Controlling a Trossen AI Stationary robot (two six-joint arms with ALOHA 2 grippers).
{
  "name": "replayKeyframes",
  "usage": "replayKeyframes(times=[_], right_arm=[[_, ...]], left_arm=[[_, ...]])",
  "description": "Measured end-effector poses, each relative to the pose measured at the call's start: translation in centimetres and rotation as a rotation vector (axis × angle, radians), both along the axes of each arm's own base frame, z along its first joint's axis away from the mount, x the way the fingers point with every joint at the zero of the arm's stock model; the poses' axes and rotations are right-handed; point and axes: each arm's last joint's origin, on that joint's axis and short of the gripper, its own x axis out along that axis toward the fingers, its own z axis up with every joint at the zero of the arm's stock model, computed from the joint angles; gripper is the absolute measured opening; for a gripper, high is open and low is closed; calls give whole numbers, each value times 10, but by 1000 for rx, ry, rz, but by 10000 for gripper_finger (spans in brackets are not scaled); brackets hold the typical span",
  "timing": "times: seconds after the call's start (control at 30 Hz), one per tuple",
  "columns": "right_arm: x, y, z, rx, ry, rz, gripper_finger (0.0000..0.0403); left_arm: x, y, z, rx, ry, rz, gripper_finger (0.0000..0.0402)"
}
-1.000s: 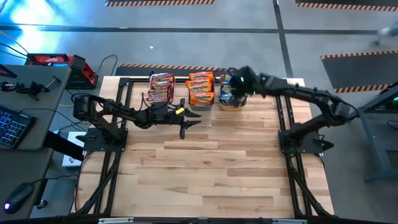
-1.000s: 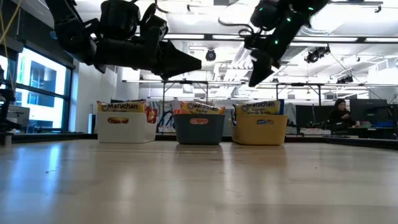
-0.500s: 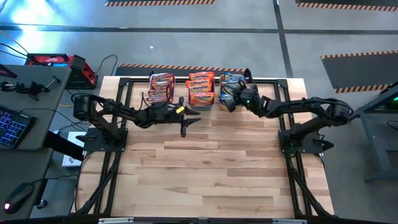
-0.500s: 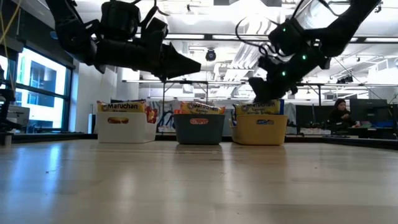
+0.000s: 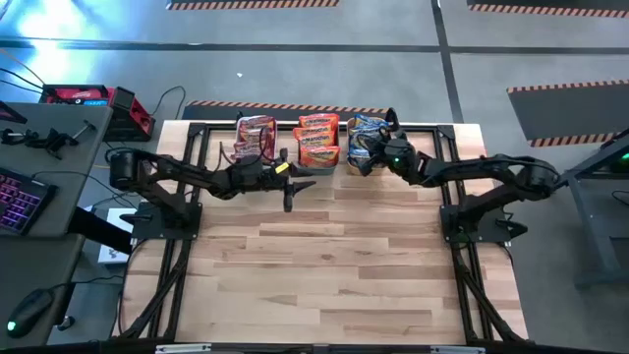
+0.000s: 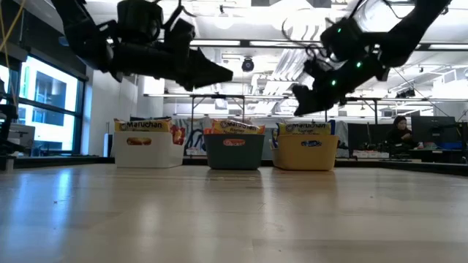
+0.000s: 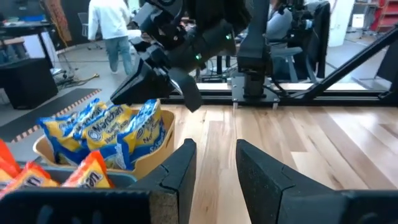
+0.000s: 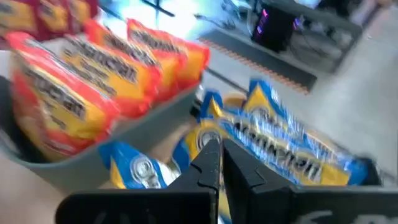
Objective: Sort Maruchan noodles
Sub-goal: Return to Home Position
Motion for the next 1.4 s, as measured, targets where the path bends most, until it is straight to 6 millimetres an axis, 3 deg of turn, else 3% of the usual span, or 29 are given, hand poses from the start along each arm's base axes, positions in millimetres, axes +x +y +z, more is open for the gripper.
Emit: replayKeyframes(times=[0.3, 0.5, 0.77, 1.13, 1.4], right_arm=[[-15, 24, 34, -60, 41, 276, 0], [-22, 47, 49, -145, 77, 387, 0], [-25, 60, 55, -144, 66, 585, 0], [-25, 65, 52, -130, 24, 752, 0], [-43, 72, 18, -158, -101, 789, 0]], left_arm=[[-25, -2, 29, 17, 82, 0, 101], [-52, -9, 21, 21, 93, -1, 101], [-87, -18, 20, 14, 15, 3, 101], [-130, -28, 11, 8, -79, 7, 101], [-139, -30, 8, 10, -76, 13, 101]])
